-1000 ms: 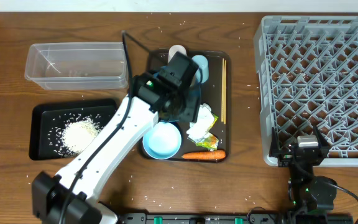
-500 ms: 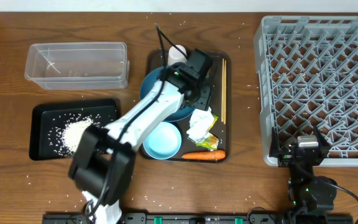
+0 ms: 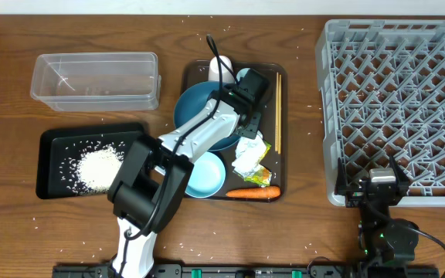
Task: Sort waste into correct bins and load items into the dishwasher rack
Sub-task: 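Release the bowl and reach the left gripper to the dark blue plate rim, then grasp the dark blue plate rim with the left gripper and lift, then carry the plate left over the black tray, then tilt the plate to dump the brown food scrap onto the black tray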
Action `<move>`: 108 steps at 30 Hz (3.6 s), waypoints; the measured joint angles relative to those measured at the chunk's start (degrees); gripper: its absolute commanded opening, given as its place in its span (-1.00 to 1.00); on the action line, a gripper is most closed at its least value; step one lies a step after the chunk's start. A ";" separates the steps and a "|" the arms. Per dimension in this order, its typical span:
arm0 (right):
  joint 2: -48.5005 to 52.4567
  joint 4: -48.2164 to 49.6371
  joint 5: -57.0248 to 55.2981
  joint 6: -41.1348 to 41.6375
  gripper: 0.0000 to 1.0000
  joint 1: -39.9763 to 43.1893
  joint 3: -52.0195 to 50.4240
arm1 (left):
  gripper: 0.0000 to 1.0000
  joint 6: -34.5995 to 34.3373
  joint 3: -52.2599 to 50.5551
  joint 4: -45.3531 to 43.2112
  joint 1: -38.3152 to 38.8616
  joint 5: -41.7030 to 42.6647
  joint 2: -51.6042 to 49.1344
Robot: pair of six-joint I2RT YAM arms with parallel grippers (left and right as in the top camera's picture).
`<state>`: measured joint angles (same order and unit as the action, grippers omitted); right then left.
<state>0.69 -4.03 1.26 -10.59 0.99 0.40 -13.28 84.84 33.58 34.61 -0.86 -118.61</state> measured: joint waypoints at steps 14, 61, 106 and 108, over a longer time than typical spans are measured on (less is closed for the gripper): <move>0.00 0.00 0.00 0.00 0.98 0.00 0.00 | -0.38 0.20 0.00 0.04 0.61 -0.83 -0.24; 0.00 0.00 0.00 0.00 0.98 0.00 0.00 | -0.88 -2.45 0.37 9.07 3.28 -2.23 15.56; 0.00 -0.02 0.00 0.00 0.98 0.00 0.00 | -0.88 14.95 -4.50 36.74 -65.00 58.53 30.32; 0.00 0.00 0.00 0.00 0.99 0.00 0.00 | -0.88 17.46 -6.80 36.81 -67.36 63.14 30.32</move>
<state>0.69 -4.03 1.26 -10.59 0.99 0.40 4.19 78.04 70.39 -32.75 62.28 -88.29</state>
